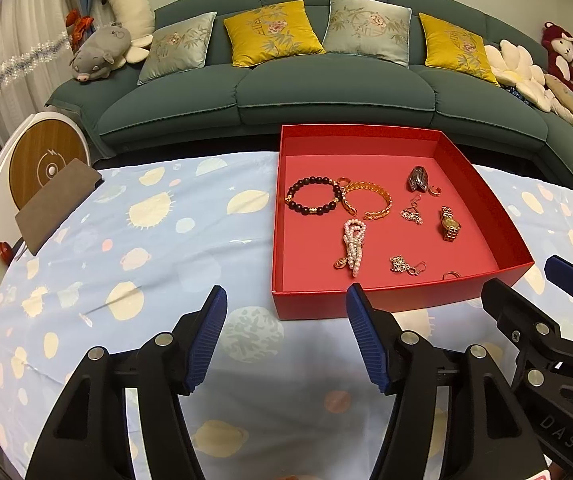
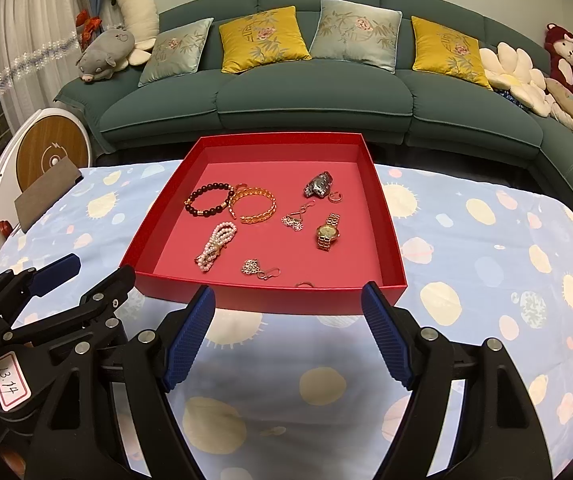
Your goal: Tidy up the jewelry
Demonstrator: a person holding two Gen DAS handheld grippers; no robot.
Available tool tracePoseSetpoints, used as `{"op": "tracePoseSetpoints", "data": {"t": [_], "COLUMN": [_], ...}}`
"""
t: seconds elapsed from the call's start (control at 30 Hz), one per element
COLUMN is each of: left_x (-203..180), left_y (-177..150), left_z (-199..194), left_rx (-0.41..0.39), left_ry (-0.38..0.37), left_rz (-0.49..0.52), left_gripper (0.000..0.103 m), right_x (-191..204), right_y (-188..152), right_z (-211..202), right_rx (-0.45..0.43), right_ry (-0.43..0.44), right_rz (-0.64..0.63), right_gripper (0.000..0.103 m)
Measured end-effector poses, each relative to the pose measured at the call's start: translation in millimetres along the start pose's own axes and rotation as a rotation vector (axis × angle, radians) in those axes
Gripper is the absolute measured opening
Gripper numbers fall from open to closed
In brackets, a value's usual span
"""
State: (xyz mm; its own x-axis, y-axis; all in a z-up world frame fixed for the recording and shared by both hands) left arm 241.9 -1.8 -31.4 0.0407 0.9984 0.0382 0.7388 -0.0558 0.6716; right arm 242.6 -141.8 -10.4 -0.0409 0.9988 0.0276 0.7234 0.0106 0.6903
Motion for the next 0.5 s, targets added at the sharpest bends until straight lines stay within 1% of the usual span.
{"op": "tracePoseSetpoints", "data": {"t": [0.27, 0.5], "left_x": [0.1, 2.0], "left_y": [-0.1, 1.2], "left_z": [0.1, -1.0], "left_rx": [0.001, 0.0], "left_ry": [0.002, 0.014], "left_rz": [0.0, -0.004], "left_gripper": [0.06, 0.064], "right_x": [-0.2, -0.6], "right_y": [0.0, 0.4], "right_z": [0.1, 0.4], "right_rx": [0.0, 0.0], "right_ry": [0.0, -0.001], "right_rz": [0.0, 0.002], "right_gripper": [0.073, 0.073]}}
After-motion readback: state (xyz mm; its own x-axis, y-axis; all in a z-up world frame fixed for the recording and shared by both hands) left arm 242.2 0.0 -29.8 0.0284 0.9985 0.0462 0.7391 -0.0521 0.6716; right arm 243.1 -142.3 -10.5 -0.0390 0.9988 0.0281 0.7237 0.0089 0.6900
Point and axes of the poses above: each gripper's, at about its wrist camera, not at the fingertips, and z roughly the way its jaws point, x to its left, y to its top, the point moved 5 cm from there along z, roughly the way its jaws point, and after that the axes turned 3 degrees about -y, right-handed, at the moved point
